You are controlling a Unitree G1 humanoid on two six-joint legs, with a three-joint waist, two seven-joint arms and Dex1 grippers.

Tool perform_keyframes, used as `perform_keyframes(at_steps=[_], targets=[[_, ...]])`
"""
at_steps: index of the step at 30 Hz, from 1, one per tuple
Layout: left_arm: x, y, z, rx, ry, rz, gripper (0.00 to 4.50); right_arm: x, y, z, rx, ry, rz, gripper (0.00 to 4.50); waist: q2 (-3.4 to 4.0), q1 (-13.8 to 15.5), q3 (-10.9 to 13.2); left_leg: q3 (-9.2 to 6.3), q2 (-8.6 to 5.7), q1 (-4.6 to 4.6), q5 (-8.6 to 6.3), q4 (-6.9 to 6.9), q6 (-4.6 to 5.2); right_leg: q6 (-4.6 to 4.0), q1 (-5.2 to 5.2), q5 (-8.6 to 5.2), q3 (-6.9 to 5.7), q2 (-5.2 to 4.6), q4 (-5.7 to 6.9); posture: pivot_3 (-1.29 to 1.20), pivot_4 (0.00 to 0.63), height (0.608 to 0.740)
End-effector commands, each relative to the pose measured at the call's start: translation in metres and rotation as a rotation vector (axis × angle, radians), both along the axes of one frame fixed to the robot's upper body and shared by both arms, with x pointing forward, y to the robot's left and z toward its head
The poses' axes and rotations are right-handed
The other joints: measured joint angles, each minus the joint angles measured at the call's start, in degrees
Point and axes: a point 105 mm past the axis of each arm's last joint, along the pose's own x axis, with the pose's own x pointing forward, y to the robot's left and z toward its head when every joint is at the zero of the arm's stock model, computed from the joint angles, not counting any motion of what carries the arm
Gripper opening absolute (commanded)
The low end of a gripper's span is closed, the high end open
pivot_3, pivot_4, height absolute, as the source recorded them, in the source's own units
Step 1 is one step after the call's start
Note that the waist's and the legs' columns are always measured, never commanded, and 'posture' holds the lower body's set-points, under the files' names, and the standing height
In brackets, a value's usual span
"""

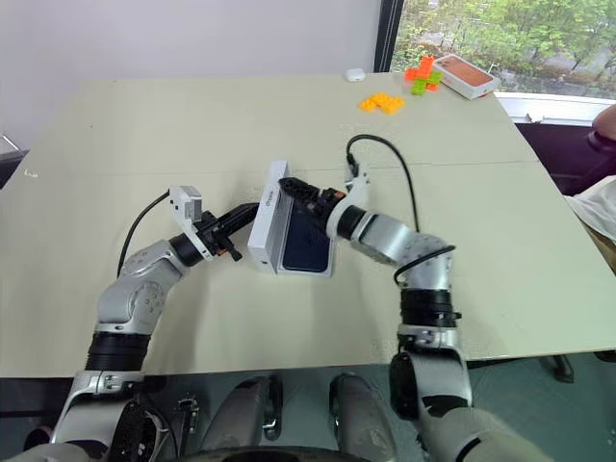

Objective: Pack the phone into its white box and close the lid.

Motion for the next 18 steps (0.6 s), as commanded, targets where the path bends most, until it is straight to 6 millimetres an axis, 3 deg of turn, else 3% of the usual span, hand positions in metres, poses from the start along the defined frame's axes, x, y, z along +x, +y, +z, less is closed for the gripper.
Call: perform_keyframes(at_steps=[1,7,12,18], targets=[[0.001,-0.017,0.009,-0.009,-0.027,-0.052,0.0,0.005,-0.016,0.037,-0.095,-0.229,0.02,3.88,0.01,0.2,0.0,0.0,0.0,0.0,0.0,0.0,0.01,0.0,0.0,0.0,0.0,0.0,-0.01,0.0,0.15,0.74],[0.004,-0.044,0.013,-0.024,-0.002,-0.15,0.0,0.01,-0.039,0.036,-0.432,-0.436,0.101,3.88,-0.01,0.2,0.0,-0.02,0.03,0.01,-0.02,-0.03,0.03,0.02,0.0,0.0,0.0,0.09,-0.01,0.0,0.15,0.74],[0.008,-0.059,0.01,-0.032,0.007,-0.177,0.0,0.015,-0.045,0.029,-0.508,-0.471,0.126,3.88,-0.01,0.2,0.0,0.0,0.02,0.01,-0.02,-0.01,0.03,0.03,0.0,0.01,0.01,0.07,0.0,0.0,0.15,0.74],[0.01,-0.051,0.015,-0.041,0.006,-0.156,0.0,0.012,-0.038,0.027,-0.548,-0.535,0.176,3.88,-0.01,0.3,0.0,-0.01,0.02,0.01,-0.02,0.0,0.03,0.04,0.0,0.02,0.01,0.04,0.0,0.0,0.15,0.74]])
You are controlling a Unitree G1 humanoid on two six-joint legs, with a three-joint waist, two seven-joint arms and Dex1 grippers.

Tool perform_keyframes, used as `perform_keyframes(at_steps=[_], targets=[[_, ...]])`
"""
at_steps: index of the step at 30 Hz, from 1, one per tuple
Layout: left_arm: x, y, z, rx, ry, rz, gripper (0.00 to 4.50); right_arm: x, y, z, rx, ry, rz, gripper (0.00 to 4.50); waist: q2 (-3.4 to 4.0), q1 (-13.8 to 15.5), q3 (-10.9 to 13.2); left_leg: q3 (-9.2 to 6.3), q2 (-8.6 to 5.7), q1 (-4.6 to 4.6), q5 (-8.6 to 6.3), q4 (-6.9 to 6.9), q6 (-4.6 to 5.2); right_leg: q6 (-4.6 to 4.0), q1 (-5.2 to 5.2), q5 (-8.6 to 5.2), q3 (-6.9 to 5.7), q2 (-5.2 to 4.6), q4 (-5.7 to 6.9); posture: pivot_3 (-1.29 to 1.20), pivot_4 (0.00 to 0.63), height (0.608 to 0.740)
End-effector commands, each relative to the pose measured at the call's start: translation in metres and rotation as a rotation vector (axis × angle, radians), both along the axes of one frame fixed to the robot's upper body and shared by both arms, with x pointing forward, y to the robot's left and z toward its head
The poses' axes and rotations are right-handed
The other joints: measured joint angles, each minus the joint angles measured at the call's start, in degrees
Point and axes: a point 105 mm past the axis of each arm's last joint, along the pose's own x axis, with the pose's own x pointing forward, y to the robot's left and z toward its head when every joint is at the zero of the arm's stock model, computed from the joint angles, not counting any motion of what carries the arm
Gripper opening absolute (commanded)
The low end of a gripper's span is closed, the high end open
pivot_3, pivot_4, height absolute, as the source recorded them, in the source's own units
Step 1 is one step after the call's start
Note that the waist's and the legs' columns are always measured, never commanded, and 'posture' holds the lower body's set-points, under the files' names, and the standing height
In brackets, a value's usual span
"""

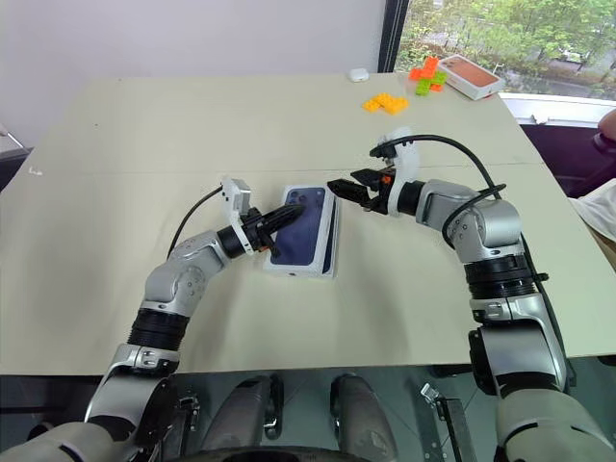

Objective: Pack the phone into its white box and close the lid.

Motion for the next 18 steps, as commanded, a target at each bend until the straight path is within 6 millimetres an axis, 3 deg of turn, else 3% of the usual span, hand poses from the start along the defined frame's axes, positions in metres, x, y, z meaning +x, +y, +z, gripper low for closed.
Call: perform_keyframes(at_steps=[1,4,7,11,13,15,18], targets=[[0.002,0.01,0.024,-0.025,-0.077,0.02,0.0,-0.002,0.006,0.018,-0.008,-0.105,0.042,3.88,0.0,0.0,0.0,0.0,0.0,0.0,0.0,0.0,0.0,0.0,0.0,0.0,0.0,0.0,0.0,0.0,0.15,0.74],[0.004,0.026,0.036,-0.025,-0.104,0.066,0.0,-0.004,0.007,0.013,-0.062,-0.134,0.059,3.88,0.0,0.0,0.0,-0.01,0.0,0.0,0.0,0.01,0.0,0.0,0.0,0.01,0.0,0.0,0.01,0.0,0.15,0.74],[0.004,0.041,0.043,0.006,-0.138,0.113,0.0,-0.005,0.007,0.007,-0.081,-0.132,0.068,3.14,0.0,0.0,0.0,-0.03,0.0,0.01,0.0,0.0,0.0,0.0,0.0,0.01,0.0,-0.01,0.02,0.0,0.15,0.74],[0.0,0.06,0.039,0.081,-0.141,0.143,0.0,-0.009,0.009,0.0,-0.169,-0.181,0.095,1.06,0.0,0.0,0.0,-0.02,-0.02,0.0,0.0,0.01,0.0,0.01,0.0,0.01,0.0,-0.05,0.01,0.0,0.15,0.74],[-0.004,0.066,0.024,0.199,-0.146,0.137,0.0,-0.009,0.008,-0.008,-0.244,-0.203,0.101,0.04,0.0,-0.1,0.0,-0.02,-0.02,0.01,0.0,0.01,0.0,0.01,0.0,0.01,0.0,-0.05,0.02,0.0,0.15,0.74],[-0.009,0.068,0.01,0.271,-0.117,0.11,0.0,-0.011,0.009,-0.016,-0.296,-0.222,0.116,0.04,0.0,0.0,0.0,-0.02,-0.01,0.04,0.0,-0.01,0.0,0.0,0.01,0.01,0.0,-0.04,0.02,0.0,0.15,0.74],[-0.01,0.071,0.01,0.273,-0.102,0.107,0.0,-0.012,0.011,-0.02,-0.296,-0.22,0.126,0.04,0.0,0.2,0.0,-0.03,-0.01,0.02,0.0,0.01,0.0,0.0,0.01,0.01,-0.01,-0.06,0.03,0.0,0.15,0.74]])
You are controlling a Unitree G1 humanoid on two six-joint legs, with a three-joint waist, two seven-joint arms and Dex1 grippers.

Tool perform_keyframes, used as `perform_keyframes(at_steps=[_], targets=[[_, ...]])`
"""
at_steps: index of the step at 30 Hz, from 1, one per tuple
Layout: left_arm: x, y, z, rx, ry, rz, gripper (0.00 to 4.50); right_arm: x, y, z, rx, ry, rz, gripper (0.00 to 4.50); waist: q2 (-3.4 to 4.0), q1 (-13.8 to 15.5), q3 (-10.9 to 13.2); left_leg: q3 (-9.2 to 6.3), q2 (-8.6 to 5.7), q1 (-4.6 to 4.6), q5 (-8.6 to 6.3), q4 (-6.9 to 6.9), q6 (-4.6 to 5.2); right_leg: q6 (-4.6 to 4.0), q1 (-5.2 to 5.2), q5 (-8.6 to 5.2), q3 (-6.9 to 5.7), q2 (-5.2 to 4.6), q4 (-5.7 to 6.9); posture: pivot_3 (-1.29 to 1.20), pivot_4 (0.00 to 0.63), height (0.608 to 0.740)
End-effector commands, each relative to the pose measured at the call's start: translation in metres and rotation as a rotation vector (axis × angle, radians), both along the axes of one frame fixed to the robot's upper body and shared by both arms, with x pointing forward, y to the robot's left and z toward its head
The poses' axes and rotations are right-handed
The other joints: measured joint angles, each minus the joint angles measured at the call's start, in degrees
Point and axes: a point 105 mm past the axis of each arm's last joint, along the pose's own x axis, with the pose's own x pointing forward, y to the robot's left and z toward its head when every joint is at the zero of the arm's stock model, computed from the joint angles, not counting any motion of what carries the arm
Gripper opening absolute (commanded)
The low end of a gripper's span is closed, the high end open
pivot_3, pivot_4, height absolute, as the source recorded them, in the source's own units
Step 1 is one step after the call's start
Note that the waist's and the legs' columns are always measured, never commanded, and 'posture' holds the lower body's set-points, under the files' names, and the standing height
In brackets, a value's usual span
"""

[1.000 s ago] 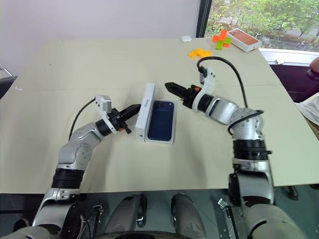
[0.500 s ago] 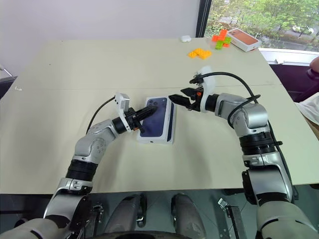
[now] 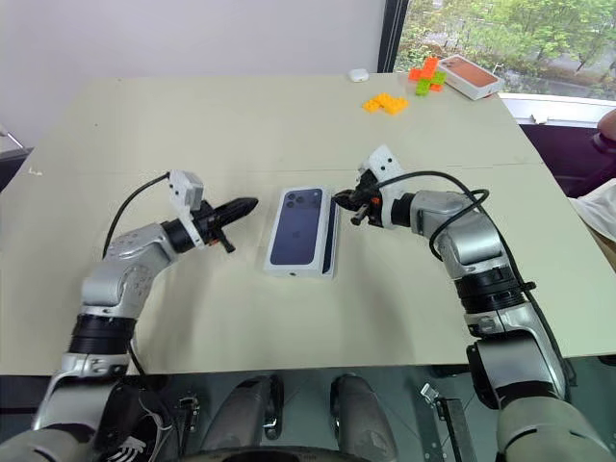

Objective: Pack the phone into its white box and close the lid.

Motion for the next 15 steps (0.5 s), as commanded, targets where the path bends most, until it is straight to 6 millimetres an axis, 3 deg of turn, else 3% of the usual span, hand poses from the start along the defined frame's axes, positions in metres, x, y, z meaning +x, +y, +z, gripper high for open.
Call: perform_keyframes(at_steps=[1,5,11,15], targets=[[-0.001,-0.001,0.009,0.045,-0.037,-0.023,0.0,-0.002,0.005,0.009,-0.036,-0.079,0.035,0.04,0.0,0.1,0.0,-0.01,-0.01,-0.01,0.0,0.03,0.0,0.0,0.0,0.0,-0.01,-0.01,0.0,0.0,0.15,0.74],[0.002,0.005,-0.001,0.125,-0.038,-0.002,0.0,-0.005,0.005,0.001,-0.109,-0.121,0.058,0.04,0.0,0.0,0.0,0.0,-0.03,0.01,0.0,0.09,0.0,0.0,0.05,0.0,0.0,-0.04,0.0,0.0,0.15,0.74],[-0.008,-0.016,-0.023,0.158,0.013,-0.083,0.0,-0.003,0.006,0.003,-0.103,-0.147,0.056,0.04,0.0,0.0,0.0,-0.01,-0.02,0.02,0.0,0.08,0.0,0.0,0.05,0.01,0.0,-0.03,0.0,0.0,0.15,0.74],[-0.002,-0.028,-0.03,0.159,0.048,-0.104,0.0,-0.004,0.009,0.003,-0.107,-0.158,0.063,0.04,0.0,0.0,0.0,-0.01,-0.02,0.03,0.0,0.08,0.0,0.0,0.05,0.01,0.0,-0.03,0.03,0.0,0.15,0.74]])
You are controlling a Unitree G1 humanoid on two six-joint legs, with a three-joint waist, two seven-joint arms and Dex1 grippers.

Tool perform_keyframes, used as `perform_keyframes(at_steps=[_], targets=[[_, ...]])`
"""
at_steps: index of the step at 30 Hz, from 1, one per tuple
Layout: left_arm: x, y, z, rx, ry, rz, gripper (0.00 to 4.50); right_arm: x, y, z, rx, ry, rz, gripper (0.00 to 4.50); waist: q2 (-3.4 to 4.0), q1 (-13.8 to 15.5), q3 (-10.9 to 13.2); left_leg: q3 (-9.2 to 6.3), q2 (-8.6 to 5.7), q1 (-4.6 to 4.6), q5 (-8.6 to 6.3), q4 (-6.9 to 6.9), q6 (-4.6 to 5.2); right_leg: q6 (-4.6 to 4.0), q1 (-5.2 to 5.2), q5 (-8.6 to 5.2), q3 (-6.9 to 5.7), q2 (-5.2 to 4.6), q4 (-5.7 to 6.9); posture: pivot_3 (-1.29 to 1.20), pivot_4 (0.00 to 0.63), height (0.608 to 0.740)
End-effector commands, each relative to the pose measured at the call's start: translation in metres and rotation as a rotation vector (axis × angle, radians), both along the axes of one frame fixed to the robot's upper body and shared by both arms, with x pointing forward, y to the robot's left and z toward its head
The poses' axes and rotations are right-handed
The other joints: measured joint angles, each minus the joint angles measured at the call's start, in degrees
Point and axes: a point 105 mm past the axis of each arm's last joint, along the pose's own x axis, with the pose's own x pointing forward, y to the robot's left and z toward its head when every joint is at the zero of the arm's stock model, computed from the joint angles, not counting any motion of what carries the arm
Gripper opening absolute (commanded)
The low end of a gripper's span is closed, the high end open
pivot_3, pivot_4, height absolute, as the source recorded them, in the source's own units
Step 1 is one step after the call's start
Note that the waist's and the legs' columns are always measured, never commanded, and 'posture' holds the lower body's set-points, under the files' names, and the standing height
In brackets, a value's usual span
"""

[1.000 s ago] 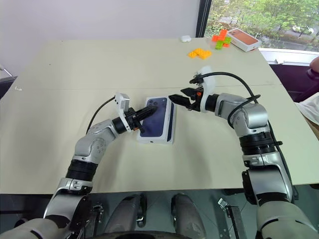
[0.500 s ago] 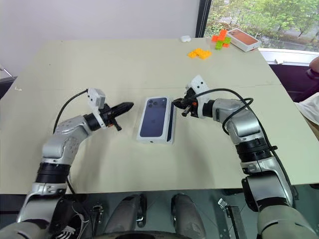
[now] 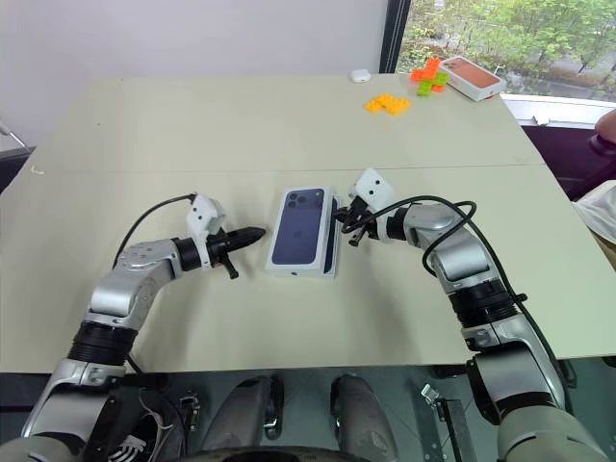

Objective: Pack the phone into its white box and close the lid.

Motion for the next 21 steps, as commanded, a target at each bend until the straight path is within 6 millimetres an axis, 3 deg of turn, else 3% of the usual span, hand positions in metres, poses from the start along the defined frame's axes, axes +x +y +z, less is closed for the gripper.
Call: perform_keyframes(at_steps=[1,12,21], targets=[[0.008,-0.008,0.003,0.014,-0.017,-0.008,0.0,-0.001,0.006,0.017,0.005,-0.08,0.032,0.04,0.0,0.0,0.0,0.0,0.0,0.0,0.0,0.0,0.0,0.0,0.0,0.0,0.0,0.0,0.01,0.0,0.15,0.74],[0.018,-0.03,0.028,-0.096,-0.046,-0.034,0.0,-0.005,0.004,0.01,-0.039,-0.078,0.05,0.04,0.0,0.0,0.0,0.0,-0.01,0.0,0.0,0.05,0.0,0.02,0.0,0.01,-0.01,0.01,0.05,0.0,0.15,0.74],[0.015,-0.035,0.02,-0.084,-0.048,-0.036,0.0,-0.007,-0.011,0.005,-0.102,-0.066,0.038,0.04,0.0,0.0,0.0,0.0,-0.02,0.0,0.0,0.15,0.0,0.03,0.0,0.03,0.0,0.01,0.15,0.0,0.15,0.74]])
